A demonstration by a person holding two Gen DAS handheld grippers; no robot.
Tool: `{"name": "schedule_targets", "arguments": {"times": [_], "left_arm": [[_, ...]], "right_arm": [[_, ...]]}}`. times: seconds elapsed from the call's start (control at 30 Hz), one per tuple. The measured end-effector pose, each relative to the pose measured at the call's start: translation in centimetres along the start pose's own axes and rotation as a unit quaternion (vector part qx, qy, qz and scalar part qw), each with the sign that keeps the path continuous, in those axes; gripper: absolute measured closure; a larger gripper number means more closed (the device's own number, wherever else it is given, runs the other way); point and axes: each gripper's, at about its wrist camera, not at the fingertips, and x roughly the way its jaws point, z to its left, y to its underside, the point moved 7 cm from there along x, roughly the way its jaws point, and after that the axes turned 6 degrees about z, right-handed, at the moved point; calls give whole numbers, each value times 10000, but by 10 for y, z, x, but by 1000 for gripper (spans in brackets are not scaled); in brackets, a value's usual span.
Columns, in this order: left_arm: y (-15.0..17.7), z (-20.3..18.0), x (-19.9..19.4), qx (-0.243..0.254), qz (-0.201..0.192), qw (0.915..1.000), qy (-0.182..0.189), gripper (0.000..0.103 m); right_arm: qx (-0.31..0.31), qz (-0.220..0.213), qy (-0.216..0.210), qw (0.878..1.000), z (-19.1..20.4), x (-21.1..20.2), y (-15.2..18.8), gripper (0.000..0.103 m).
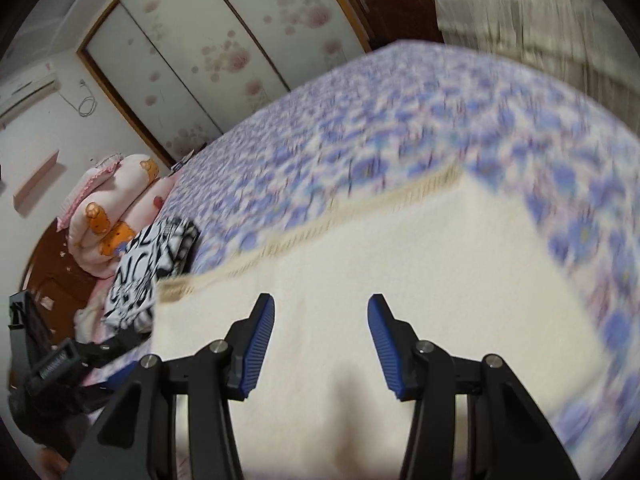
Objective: Fold large clothes
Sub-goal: 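Press the folded cardigan flat with the closed right tool, then smooth the folded cream cardigan with the closed tips of both tools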
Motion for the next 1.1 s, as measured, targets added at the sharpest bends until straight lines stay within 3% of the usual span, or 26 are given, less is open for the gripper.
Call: {"name": "schedule_targets", "arguments": {"times": [0.07, 0.1, 0.23, 0.37, 0.43, 0.5, 0.67, 1.0, 1.1], "left_arm": [[17, -4, 9, -4, 278, 9995, 142, 38], [27, -6, 15, 15, 468, 9988, 145, 40], [55, -13, 35, 363, 939, 9948, -124, 57], [76, -12, 50, 493, 1291, 9901, -254, 81], [83, -10, 55, 455, 1388, 9890, -213, 87], [86, -10, 60, 457, 1428, 9883, -274, 87], [91, -3, 79, 513, 1530, 9833, -843, 92], [89, 6, 82, 771, 1103, 9734, -1852, 98], [88, 18, 75, 618, 1141, 9749, -1811, 98]], "right_arm": [[-15, 386, -190, 9991, 7, 10, 24, 68], [-26, 635, -299, 9975, 10, 16, 36, 69], [-426, 1380, -571, 9879, 24, 32, 75, 82], [-807, 1620, -703, 9810, 33, 38, 94, 93], [-969, 1619, -724, 9794, 36, 40, 97, 97], [-1270, 1603, -608, 9770, 41, 46, 97, 101], [-1514, 1732, -454, 9721, 43, 69, 99, 103], [-1702, 1880, -497, 9660, 33, 77, 102, 103], [-1772, 1913, -471, 9643, 28, 71, 101, 103]]}}
